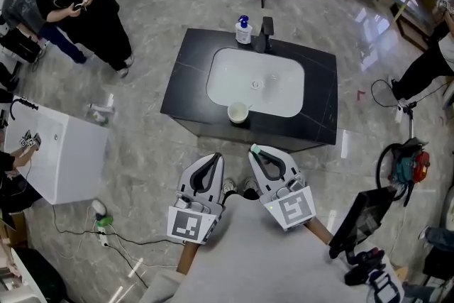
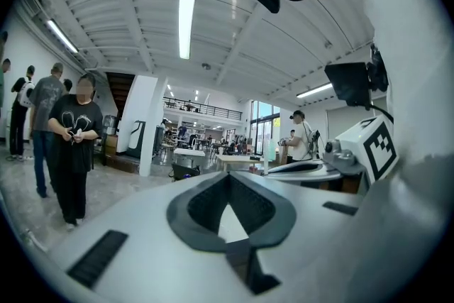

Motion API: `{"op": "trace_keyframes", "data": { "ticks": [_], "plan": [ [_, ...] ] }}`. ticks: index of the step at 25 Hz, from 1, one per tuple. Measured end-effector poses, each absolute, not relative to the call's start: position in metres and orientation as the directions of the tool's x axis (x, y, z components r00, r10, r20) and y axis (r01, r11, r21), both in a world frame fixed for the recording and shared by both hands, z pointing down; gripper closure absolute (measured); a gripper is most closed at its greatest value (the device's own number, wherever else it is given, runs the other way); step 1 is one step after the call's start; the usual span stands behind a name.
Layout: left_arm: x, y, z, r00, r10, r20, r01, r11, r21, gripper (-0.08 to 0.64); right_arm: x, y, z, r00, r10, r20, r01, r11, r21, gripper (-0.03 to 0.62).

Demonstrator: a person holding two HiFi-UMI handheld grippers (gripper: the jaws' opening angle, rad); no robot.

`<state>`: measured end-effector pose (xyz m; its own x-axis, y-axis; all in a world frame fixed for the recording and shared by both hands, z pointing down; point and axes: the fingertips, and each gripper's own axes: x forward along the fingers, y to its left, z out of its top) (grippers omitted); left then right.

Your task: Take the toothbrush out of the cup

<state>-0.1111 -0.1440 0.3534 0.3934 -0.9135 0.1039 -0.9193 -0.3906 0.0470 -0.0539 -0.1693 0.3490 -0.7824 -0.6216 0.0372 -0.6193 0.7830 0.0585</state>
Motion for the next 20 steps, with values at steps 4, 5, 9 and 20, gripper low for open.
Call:
{"op": "trace_keyframes", "data": {
  "ticks": [4, 5, 9, 20],
  "plan": [
    [-0.106, -0.141, 0.355, 0.397, -0.914, 0.086, -0.918, -0.393, 0.061, 0.556, -0.054, -0.172, 0.345, -0.779, -0.627, 0.023, -0.625, 0.778, 0.057, 0.563],
    [-0.105, -0.141, 0.356, 0.396, -0.914, 0.090, -0.918, -0.392, 0.062, 0.555, -0.053, -0.173, 0.344, -0.777, -0.629, 0.020, -0.627, 0.777, 0.054, 0.563],
    [-0.106, -0.141, 0.355, 0.390, -0.916, 0.094, -0.920, -0.386, 0.059, 0.555, -0.054, -0.172, 0.344, -0.780, -0.626, 0.025, -0.623, 0.779, 0.068, 0.564],
    [-0.105, -0.141, 0.348, 0.383, -0.921, 0.067, -0.921, -0.375, 0.110, 0.556, -0.054, -0.162, 0.369, -0.786, -0.585, 0.201, -0.557, 0.810, 0.181, 0.565]
  ]
}}
